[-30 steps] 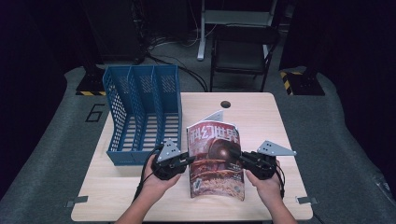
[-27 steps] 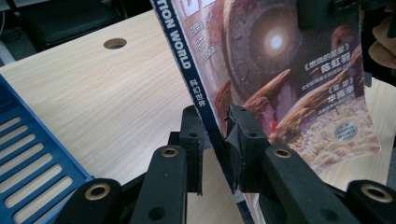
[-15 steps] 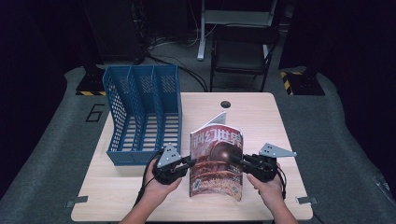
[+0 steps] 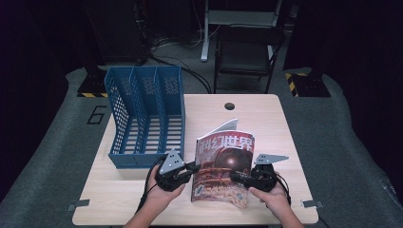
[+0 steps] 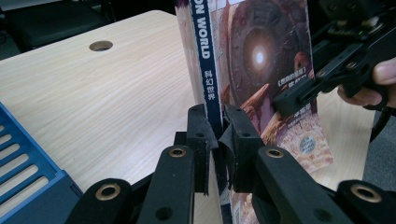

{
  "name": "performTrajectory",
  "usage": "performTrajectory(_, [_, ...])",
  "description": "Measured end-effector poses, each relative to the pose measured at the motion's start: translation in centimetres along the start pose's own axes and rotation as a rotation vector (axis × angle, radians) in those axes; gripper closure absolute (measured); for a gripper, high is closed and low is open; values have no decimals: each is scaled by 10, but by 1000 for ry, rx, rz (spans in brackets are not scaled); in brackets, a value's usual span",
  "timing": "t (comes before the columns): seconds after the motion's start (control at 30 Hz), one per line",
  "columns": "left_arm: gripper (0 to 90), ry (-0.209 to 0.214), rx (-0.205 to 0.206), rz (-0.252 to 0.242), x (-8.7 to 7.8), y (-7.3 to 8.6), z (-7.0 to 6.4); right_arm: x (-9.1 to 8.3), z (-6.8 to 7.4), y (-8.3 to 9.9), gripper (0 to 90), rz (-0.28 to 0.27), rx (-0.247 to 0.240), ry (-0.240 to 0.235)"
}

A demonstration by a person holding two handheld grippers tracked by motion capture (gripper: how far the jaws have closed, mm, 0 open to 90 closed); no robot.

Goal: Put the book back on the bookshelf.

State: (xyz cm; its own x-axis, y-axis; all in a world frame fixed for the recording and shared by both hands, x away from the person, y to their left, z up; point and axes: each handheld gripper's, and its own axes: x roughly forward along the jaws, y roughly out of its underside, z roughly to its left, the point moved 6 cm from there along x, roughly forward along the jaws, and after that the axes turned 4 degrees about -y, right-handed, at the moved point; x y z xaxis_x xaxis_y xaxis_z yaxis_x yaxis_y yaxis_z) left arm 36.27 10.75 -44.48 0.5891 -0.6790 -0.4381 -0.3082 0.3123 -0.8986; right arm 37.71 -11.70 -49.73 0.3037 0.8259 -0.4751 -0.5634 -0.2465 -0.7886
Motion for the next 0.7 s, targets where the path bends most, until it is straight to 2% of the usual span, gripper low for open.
performTrajectory(0.1, [819,12,-7,1,0,0,-1,4,-1,4,775,32,0,-4])
performTrajectory(0.17, [820,19,-3,5,-1,0,-1,5,-1,4,812,36,9,-15])
performTrajectory(0.2, [820,16,-14,-4,0,-1,-2,6,-1,4,825,37,14,-19])
performTrajectory(0.3, [820,30,-2,0,-2,-2,-3,6,1,3,850,33,23,-16])
performTrajectory(0.33, [820,26,-8,-13,-2,-4,-3,6,1,3,856,31,20,-11])
performTrajectory(0.6, [839,48,15,-37,-9,-12,-8,6,6,-8,879,-45,-21,101])
performTrajectory(0.67, [840,56,9,-34,-10,-13,-9,5,6,-11,879,-61,-37,133])
performTrajectory(0.7, [840,50,25,-37,-10,-13,-8,5,6,-12,879,-68,-47,150])
